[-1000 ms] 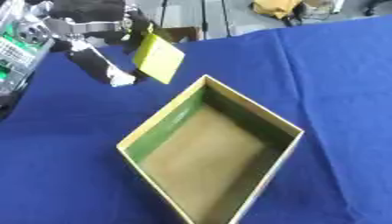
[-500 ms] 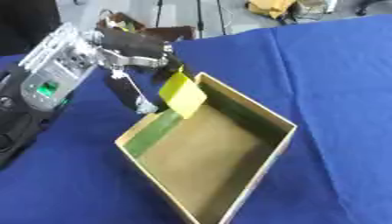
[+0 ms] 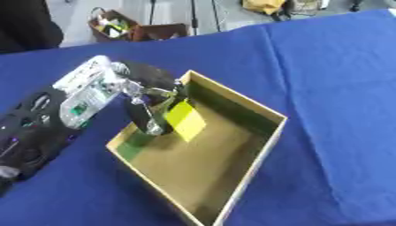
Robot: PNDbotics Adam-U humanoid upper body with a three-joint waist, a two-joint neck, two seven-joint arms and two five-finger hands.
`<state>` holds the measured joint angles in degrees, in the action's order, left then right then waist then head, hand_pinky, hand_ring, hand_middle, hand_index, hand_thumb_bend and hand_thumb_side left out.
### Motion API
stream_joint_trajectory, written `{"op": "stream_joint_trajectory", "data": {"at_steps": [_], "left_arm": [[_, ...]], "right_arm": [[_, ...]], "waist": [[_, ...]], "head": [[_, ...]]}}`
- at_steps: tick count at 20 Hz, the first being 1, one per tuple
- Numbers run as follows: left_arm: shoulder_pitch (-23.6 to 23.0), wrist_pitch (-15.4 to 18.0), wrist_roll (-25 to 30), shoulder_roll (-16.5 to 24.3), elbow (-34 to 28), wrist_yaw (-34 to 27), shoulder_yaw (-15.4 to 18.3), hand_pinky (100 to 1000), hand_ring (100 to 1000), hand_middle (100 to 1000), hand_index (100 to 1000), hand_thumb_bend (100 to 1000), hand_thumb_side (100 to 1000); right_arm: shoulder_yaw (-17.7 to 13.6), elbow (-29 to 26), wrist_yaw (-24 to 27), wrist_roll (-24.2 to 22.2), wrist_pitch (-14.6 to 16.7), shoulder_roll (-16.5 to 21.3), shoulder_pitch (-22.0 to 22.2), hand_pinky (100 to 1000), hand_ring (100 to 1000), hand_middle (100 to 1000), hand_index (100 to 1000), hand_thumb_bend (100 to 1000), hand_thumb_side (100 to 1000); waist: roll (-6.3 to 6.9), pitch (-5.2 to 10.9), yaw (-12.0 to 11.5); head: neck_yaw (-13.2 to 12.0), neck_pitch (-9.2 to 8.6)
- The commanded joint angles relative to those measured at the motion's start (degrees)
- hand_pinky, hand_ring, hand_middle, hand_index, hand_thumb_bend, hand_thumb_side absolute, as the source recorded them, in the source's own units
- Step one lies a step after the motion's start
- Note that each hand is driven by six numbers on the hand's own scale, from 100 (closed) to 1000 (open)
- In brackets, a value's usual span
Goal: Pick up objects on the table and place them in the box.
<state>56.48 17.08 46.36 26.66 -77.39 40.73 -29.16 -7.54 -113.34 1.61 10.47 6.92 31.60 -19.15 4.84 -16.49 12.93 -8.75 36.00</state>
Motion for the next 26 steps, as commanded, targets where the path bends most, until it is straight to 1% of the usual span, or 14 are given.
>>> {"op": "stream_joint_trajectory", "data": {"at_steps": [1, 2, 3, 4, 7, 11, 12, 13, 14, 15, 16, 20, 22, 26], "left_arm": [[0.35, 9.70, 5.60, 0.36, 1.64, 1.00, -0.93, 794, 879, 881, 1000, 100, 542], [0.57, 10.92, 5.61, 0.35, 1.30, 1.68, -0.29, 842, 910, 939, 1000, 294, 798], [0.78, 11.79, 5.61, 0.39, 0.61, 2.32, 0.59, 871, 927, 966, 1000, 459, 939], [1.00, 12.25, 5.61, 0.43, -0.30, 2.74, 1.71, 884, 935, 980, 1000, 684, 1000], [1.57, 12.24, 5.56, 1.01, -3.70, 3.81, 4.58, 893, 940, 988, 1000, 814, 1000], [1.67, 11.65, 3.59, 1.55, -7.37, 4.50, 6.75, 888, 939, 987, 1000, 662, 984], [1.62, 11.48, 2.96, 1.60, -7.99, 4.34, 7.14, 881, 934, 976, 1000, 515, 925], [1.63, 11.25, 2.20, 1.71, -8.65, 4.07, 7.60, 878, 932, 971, 1000, 464, 895], [1.67, 10.74, 0.96, 1.79, -9.56, 3.73, 8.41, 853, 911, 934, 1000, 281, 805], [1.66, 10.00, -0.74, 1.85, -10.74, 3.27, 9.30, 847, 906, 926, 1000, 251, 794], [1.61, 8.94, -2.99, 1.83, -12.30, 2.37, 10.44, 814, 883, 896, 1000, 118, 767], [1.05, 1.38, -13.85, 2.08, -19.66, -4.29, 15.57, 668, 777, 780, 935, 100, 644], [-0.08, -4.77, -20.20, 2.99, -23.86, -9.47, 17.56, 551, 689, 692, 868, 100, 556], [-5.21, -17.44, -34.59, 4.20, -33.08, -23.75, 21.21, 369, 554, 564, 787, 100, 545]], "right_arm": [[-0.38, -1.25, 0.15, 0.27, -0.11, 1.67, -0.53, 540, 597, 538, 673, 275, 677], [-0.42, -1.25, 0.12, 0.37, -0.18, 1.64, -0.45, 540, 597, 538, 673, 274, 677], [-0.44, -1.25, 0.10, 0.45, -0.25, 1.62, -0.41, 540, 596, 538, 673, 274, 677], [-0.43, -1.25, 0.10, 0.50, -0.29, 1.59, -0.39, 540, 596, 538, 673, 275, 677], [-0.45, -1.25, 0.08, 0.62, -0.37, 1.57, -0.27, 540, 597, 538, 673, 275, 677], [-0.48, -1.25, 0.06, 0.78, -0.48, 1.56, -0.14, 539, 597, 537, 672, 275, 677], [-0.50, -1.25, 0.04, 0.82, -0.51, 1.56, -0.10, 539, 597, 537, 672, 276, 677], [-0.53, -1.25, 0.03, 0.88, -0.53, 1.56, -0.05, 539, 597, 537, 672, 276, 678], [-0.56, -1.25, 0.01, 0.95, -0.55, 1.55, 0.01, 539, 597, 537, 672, 277, 678], [-0.59, -1.25, -0.01, 1.02, -0.58, 1.53, 0.09, 539, 596, 537, 672, 277, 678], [-0.65, -1.25, -0.03, 1.11, -0.63, 1.49, 0.20, 539, 596, 537, 672, 277, 678], [-0.89, -1.25, -0.14, 1.49, -0.74, 1.44, 0.49, 539, 597, 537, 672, 275, 677], [-1.01, -1.25, -0.18, 1.69, -0.69, 1.54, 0.52, 539, 597, 538, 672, 273, 676], [-1.18, -1.25, -0.13, 2.13, -0.53, 1.72, 0.20, 539, 598, 539, 673, 267, 674]], "waist": [[-0.29, 1.12, 0.10], [-0.31, 1.13, 0.05], [-0.34, 1.14, -0.01], [-0.38, 1.18, -0.07], [-0.47, 1.34, -0.19], [-0.57, 1.51, -0.31], [-0.60, 1.56, -0.32], [-0.63, 1.61, -0.34], [-0.68, 1.65, -0.38], [-0.71, 1.67, -0.43], [-0.76, 1.70, -0.53], [-0.98, 1.81, -1.08], [-1.09, 1.88, -1.43], [-1.39, 1.89, -2.26]], "head": [[0.06, 0.22], [0.13, 0.30], [0.14, 0.38], [0.13, 0.45], [0.16, 0.55], [0.23, 0.66], [0.25, 0.67], [0.26, 0.67], [0.30, 0.65], [0.35, 0.60], [0.43, 0.59], [0.80, 0.69], [1.04, 0.78], [1.56, 0.85]]}}
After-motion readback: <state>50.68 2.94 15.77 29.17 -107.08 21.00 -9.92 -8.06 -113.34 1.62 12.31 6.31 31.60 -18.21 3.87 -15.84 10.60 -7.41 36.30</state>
